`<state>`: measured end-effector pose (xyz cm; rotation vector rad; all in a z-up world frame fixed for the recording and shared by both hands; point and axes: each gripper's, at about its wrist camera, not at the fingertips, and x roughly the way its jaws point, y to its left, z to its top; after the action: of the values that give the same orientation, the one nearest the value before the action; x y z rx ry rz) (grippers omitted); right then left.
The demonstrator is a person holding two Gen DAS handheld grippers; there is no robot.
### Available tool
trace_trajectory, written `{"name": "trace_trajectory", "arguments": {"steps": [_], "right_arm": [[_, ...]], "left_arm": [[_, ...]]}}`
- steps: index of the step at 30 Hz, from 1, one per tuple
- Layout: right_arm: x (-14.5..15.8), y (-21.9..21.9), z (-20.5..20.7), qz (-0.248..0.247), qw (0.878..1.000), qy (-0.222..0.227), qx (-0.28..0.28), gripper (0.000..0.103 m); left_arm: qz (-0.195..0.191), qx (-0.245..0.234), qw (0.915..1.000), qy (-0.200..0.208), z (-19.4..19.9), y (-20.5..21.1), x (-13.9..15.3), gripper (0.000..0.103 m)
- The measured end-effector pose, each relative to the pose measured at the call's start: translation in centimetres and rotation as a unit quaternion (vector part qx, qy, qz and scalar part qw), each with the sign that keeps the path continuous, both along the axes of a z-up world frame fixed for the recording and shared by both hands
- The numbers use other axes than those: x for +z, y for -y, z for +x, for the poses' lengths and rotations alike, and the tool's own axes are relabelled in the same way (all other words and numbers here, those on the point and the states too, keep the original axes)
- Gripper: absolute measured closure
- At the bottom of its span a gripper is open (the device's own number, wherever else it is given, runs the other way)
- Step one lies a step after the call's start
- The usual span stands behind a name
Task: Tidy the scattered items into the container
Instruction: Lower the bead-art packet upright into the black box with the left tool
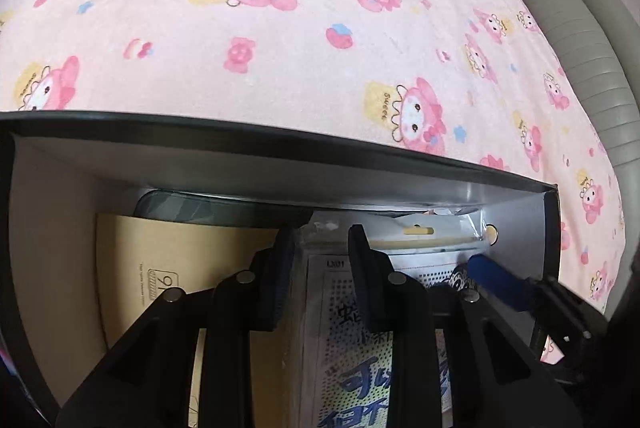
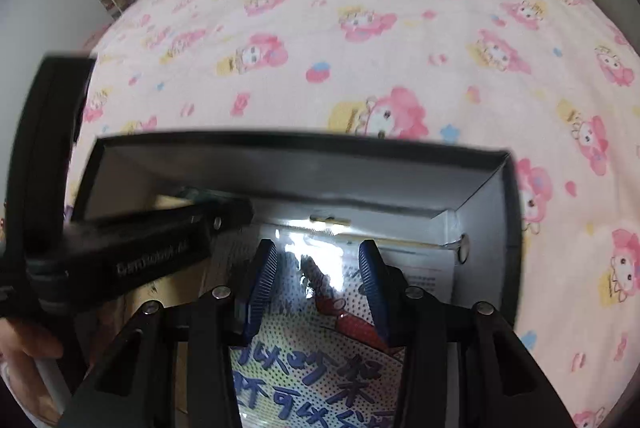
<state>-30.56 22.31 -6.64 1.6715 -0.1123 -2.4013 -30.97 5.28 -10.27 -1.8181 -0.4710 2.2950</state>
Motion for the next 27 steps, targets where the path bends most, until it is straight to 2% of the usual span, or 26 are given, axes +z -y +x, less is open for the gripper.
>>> {"name": "trace_trajectory", "arguments": {"steps": [3, 5, 9, 12, 15, 18, 22, 24, 25, 27], "right_arm": [[-1.4, -0.6, 0.0, -0.007, 0.999, 0.037, -0.012, 0.064], [-1.7, -0.9, 0.3, -0.012, 0.999, 0.040, -0.015, 0.064], [-1.8, -1.2, 1.5, -0.042, 0.998, 0.052, -0.014, 0.064], [-2.1, -1.1, 3.2, -0.060, 0.997, 0.054, -0.001, 0.063], [-1.6, -1.3, 4.5, -0.058, 0.997, 0.050, -0.005, 0.064], [-0.2, -1.3, 5.8, -0.021, 1.000, 0.012, -0.013, 0.064], [1.1, -1.0, 7.9, 0.007, 1.000, -0.023, -0.009, 0.064], [0.7, -0.5, 8.7, 0.010, 1.000, -0.014, 0.000, 0.064], [0.4, -0.5, 8.7, 0.004, 1.000, -0.007, 0.006, 0.064], [-0.4, -0.5, 8.7, -0.023, 0.999, 0.021, 0.015, 0.064]], "left_arm": [[-0.014, -0.010, 0.9998, 0.008, -0.3, -1.0, -0.6, 0.075], [-0.024, -0.012, 0.9996, 0.007, 0.2, -1.3, -0.5, 0.075], [-0.012, 0.005, 0.9996, 0.024, 1.2, -0.9, -0.7, 0.075], [-0.019, -0.002, 0.9996, 0.020, 1.9, -1.1, -0.5, 0.075], [0.005, 0.019, 0.9996, 0.021, 2.3, 0.1, -0.1, 0.075], [0.035, 0.044, 0.9983, 0.018, 4.2, 1.5, 0.3, 0.075], [0.035, 0.038, 0.9978, 0.041, 7.3, 1.6, -0.4, 0.075], [0.054, 0.031, 0.9961, 0.063, 8.1, 1.5, -1.2, 0.075], [0.072, 0.031, 0.9945, 0.069, 8.3, 1.4, -1.4, 0.073], [0.082, 0.037, 0.9930, 0.076, 8.2, 1.6, -1.5, 0.073]]}}
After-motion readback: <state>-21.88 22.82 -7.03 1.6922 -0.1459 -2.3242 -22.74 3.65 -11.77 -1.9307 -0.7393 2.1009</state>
